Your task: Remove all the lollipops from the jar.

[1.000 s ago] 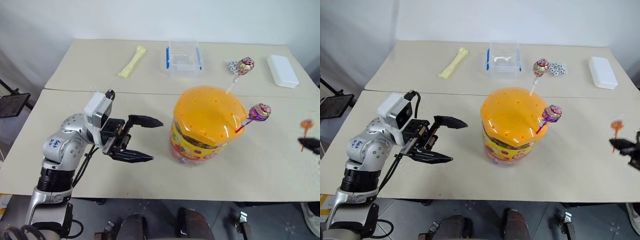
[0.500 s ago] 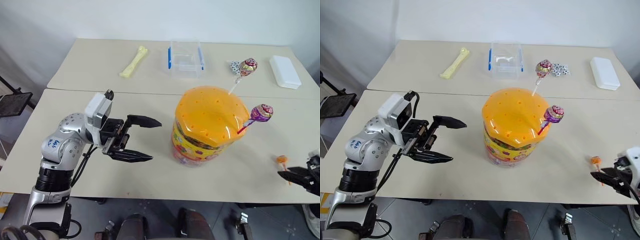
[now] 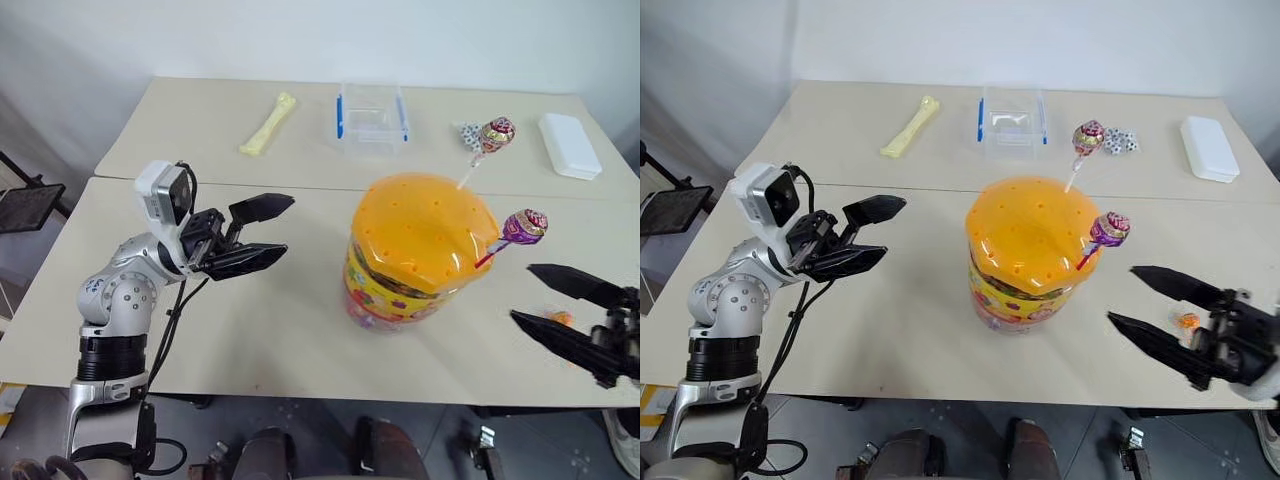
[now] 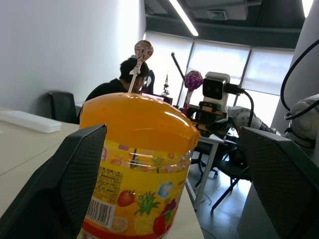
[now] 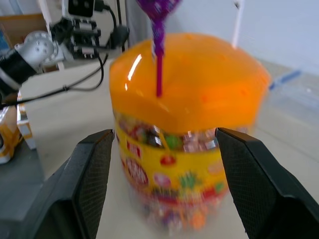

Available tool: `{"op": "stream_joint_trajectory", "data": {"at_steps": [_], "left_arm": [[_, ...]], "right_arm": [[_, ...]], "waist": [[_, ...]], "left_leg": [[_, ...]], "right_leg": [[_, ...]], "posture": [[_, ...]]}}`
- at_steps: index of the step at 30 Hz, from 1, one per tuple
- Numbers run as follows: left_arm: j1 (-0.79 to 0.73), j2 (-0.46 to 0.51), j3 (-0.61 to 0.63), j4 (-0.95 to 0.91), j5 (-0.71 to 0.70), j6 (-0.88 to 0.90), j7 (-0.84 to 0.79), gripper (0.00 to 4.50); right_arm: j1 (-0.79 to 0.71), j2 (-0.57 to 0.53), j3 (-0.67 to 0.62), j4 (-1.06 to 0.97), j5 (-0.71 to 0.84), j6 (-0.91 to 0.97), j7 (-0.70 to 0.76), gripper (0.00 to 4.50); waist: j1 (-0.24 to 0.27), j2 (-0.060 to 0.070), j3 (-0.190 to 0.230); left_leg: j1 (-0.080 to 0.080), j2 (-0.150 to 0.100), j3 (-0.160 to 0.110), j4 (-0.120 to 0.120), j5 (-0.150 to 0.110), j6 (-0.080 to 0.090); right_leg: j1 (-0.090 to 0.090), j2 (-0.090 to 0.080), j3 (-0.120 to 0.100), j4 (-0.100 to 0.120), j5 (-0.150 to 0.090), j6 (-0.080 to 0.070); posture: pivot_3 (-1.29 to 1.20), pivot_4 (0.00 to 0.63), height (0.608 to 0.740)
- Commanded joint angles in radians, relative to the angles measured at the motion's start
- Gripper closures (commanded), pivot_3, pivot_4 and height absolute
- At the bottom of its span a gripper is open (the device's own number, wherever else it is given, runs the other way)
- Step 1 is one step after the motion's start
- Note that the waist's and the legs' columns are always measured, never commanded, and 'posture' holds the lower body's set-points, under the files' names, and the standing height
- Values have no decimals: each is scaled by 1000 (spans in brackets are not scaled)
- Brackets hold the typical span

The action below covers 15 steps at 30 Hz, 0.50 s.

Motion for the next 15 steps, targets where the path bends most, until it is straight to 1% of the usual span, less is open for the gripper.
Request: {"op": "stream_joint_trajectory", "data": {"at_steps": [1,5,8,15], "left_arm": [[-21,-2,-8,-30,-34,21,-21,0],[-34,-10,-21,-39,-51,40,-50,0],[-49,-31,-11,-36,-77,58,-33,0],[-35,-38,-26,-50,-74,68,-44,0]], "right_arm": [[-50,3,31,-15,-3,-30,-63,1116],[-98,-11,70,-26,33,-25,-79,1116],[-116,-22,99,-54,63,-16,-88,1116],[-157,-33,137,-60,74,-25,-117,1116]], "waist": [[0,0,0],[-1,0,0],[0,0,0],[-1,0,0]], "left_leg": [[0,0,0,0,0,0],[0,0,-1,0,0,0],[0,0,-1,0,0,0],[0,0,-1,0,0,0]], "right_leg": [[0,0,0,0,0,0],[0,1,-1,1,0,0],[0,0,-1,1,0,0],[0,0,-1,1,0,0]], "posture": [[0,150,740],[0,150,740],[0,150,740],[0,150,740]]}}
